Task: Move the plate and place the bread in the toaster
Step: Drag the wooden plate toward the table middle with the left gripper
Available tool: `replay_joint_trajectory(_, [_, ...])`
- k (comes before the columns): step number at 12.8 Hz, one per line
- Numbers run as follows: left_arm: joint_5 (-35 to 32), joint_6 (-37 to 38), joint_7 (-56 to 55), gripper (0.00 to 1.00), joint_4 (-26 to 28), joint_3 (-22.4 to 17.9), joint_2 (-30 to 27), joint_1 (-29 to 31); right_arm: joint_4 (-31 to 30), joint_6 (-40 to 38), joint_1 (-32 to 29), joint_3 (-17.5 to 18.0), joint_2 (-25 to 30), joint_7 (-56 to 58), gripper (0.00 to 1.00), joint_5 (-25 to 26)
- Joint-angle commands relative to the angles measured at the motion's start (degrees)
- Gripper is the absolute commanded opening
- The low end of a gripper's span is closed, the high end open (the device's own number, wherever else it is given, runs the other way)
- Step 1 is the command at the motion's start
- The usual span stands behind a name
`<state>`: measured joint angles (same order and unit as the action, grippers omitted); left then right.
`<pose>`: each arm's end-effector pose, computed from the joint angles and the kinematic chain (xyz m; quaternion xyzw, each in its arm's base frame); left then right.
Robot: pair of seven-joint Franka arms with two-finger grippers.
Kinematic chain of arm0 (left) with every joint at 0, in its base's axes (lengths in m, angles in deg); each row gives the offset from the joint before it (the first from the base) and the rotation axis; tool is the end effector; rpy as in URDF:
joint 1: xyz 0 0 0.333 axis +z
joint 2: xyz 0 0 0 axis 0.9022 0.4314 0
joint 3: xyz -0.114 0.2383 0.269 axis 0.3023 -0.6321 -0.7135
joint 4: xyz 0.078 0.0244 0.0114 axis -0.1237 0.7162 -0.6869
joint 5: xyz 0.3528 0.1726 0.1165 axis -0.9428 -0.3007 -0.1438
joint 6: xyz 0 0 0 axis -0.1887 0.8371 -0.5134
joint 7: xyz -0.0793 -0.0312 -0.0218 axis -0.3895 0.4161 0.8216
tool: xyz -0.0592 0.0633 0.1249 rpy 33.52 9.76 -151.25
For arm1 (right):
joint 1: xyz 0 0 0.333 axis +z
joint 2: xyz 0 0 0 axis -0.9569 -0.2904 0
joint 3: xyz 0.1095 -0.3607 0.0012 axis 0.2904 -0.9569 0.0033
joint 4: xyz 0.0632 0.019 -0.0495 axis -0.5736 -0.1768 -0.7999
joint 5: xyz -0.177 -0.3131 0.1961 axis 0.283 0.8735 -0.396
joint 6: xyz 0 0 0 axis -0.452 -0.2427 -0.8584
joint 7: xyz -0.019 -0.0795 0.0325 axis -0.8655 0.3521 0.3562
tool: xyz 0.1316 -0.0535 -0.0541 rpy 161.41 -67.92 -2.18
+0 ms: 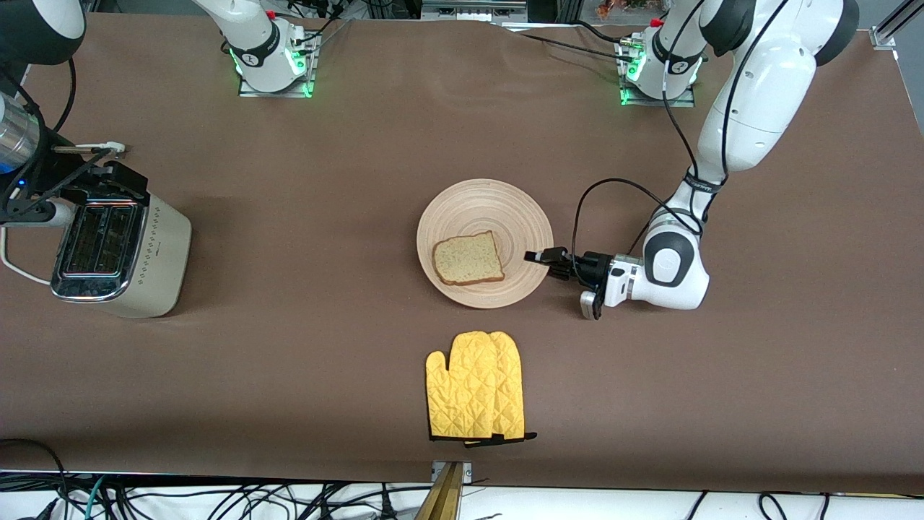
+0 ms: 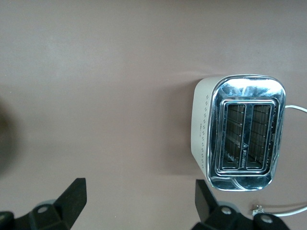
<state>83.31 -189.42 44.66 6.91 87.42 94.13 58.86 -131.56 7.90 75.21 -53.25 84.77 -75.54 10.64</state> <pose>0.6316 -0.2691 0.1175 0.7992 -0.1200 -0.0921 0.5817 0.6046 0.0156 0.5888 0.9996 0.0059 -0.0189 0.0182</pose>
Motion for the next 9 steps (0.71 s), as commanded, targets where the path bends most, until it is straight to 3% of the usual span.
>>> replay_joint_trajectory(1, [1.8,-4.3,0.8,0.0,0.9,0.0,-1.2,-3.0,0.8,-0.2,-0.6,0.0,-0.1,0.7,1.0,-0.7])
replay_joint_trajectory(6, [5.1,-9.5,0.1,0.0,1.3,-0.1,-1.1,-6.9,0.8,1.0,-0.5,0.0,-0.1,0.7,1.0,-0.4])
replay_joint_trajectory(7, [5.2,-9.6,0.1,0.1,1.4,-0.1,-1.2,-6.9,0.8,1.0,-0.5,0.0,-0.1,0.7,1.0,-0.4])
replay_joint_trajectory(8, [5.2,-9.6,0.3,0.75,1.7,-0.1,-1.3,-6.5,0.8,0.9,-0.6,0.0,-0.1,0.7,1.0,-0.3])
replay_joint_trajectory(9, [4.8,-9.6,1.1,1.0,2.0,-0.1,-1.5,-6.5,0.8,0.9,-0.6,0.0,-0.2,0.7,1.0,-0.3])
